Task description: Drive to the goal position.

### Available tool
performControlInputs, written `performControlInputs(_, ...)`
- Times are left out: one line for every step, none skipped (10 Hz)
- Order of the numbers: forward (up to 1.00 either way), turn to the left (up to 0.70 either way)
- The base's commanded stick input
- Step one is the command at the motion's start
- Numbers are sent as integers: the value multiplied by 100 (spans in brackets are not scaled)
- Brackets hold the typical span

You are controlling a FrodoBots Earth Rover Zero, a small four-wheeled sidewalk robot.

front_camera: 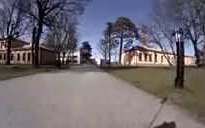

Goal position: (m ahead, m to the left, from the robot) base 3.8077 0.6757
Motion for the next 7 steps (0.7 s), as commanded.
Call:
performControlInputs(85,0)
performControlInputs(85,0)
performControlInputs(85,0)
performControlInputs(85,0)
performControlInputs(85,0)
performControlInputs(85,0)
performControlInputs(85,0)
